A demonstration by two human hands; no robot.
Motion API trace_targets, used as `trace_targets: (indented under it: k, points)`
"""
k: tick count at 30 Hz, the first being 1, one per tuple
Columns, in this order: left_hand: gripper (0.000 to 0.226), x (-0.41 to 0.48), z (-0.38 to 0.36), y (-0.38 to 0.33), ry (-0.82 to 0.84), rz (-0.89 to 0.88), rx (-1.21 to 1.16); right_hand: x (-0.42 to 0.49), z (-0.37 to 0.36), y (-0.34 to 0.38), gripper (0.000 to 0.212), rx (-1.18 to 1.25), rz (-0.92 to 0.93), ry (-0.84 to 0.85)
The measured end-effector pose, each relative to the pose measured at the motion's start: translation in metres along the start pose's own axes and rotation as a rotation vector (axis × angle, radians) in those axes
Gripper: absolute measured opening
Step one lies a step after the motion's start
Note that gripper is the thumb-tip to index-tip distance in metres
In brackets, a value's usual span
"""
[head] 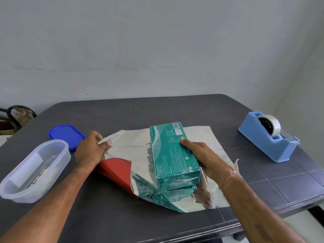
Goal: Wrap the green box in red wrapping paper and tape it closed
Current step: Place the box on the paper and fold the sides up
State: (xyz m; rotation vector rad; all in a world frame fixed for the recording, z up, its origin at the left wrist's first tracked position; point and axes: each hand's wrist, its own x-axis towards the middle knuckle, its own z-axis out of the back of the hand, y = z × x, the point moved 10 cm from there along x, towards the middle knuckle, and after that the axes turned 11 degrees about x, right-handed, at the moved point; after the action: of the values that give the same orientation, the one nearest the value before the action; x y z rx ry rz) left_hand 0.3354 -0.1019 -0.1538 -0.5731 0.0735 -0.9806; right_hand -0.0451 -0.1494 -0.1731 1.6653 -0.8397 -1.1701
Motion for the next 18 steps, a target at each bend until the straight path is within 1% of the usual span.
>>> trace_targets:
  k: [2,3,4,5,6,7,9,10,11,13,14,15,16,17,18]
  points:
    - [0.044,-0.004,0.006,-0.013,-0.055,-0.097,0.167,0.002,0.001,-0.001,0.053,0.011,-0.003,0.004]
    - [0.051,-0.010,0.011,-0.030,-0.114,-0.197,0.264,0.002,0.002,-0.002,0.053,0.016,-0.004,0.006]
    - [0.055,-0.018,0.013,-0.051,-0.172,-0.338,0.310,0.003,0.002,-0.003,0.054,0.019,-0.002,0.007]
    - [0.053,-0.029,0.013,-0.074,-0.180,-0.491,0.289,0.003,0.001,-0.003,0.053,0.020,0.000,0.004]
    - [0.047,-0.042,0.009,-0.098,-0.106,-0.618,0.214,0.003,0.003,-0.004,0.053,0.029,0.004,-0.004]
    - [0.038,-0.050,-0.001,-0.113,0.042,-0.688,0.122,0.003,0.002,-0.004,0.054,0.036,0.010,-0.009]
    - [0.023,-0.068,-0.026,-0.132,0.402,-0.678,0.031,0.003,0.004,-0.004,0.057,0.054,0.017,-0.012]
    - [0.020,-0.076,-0.037,-0.132,0.549,-0.650,0.043,0.003,0.003,-0.005,0.057,0.062,0.014,-0.008]
    - [0.021,-0.083,-0.044,-0.132,0.664,-0.635,0.077,0.001,0.004,-0.005,0.057,0.073,0.013,-0.007]
    - [0.037,-0.100,-0.051,-0.121,0.863,-0.610,0.193,-0.001,0.005,-0.004,0.056,0.077,0.025,-0.007]
    - [0.044,-0.107,-0.051,-0.111,0.957,-0.569,0.221,-0.001,0.005,-0.004,0.056,0.072,0.033,-0.014]
    - [0.049,-0.112,-0.051,-0.101,1.040,-0.494,0.184,-0.002,0.005,-0.003,0.055,0.068,0.041,-0.026]
    - [0.054,-0.115,-0.051,-0.095,1.085,-0.431,0.133,-0.003,0.006,-0.003,0.054,0.061,0.049,-0.039]
    - [0.061,-0.114,-0.049,-0.094,1.070,-0.405,0.091,-0.003,0.005,-0.001,0.053,0.054,0.056,-0.049]
    - [0.069,-0.111,-0.046,-0.097,1.000,-0.444,0.121,-0.004,0.006,-0.001,0.051,0.046,0.062,-0.056]
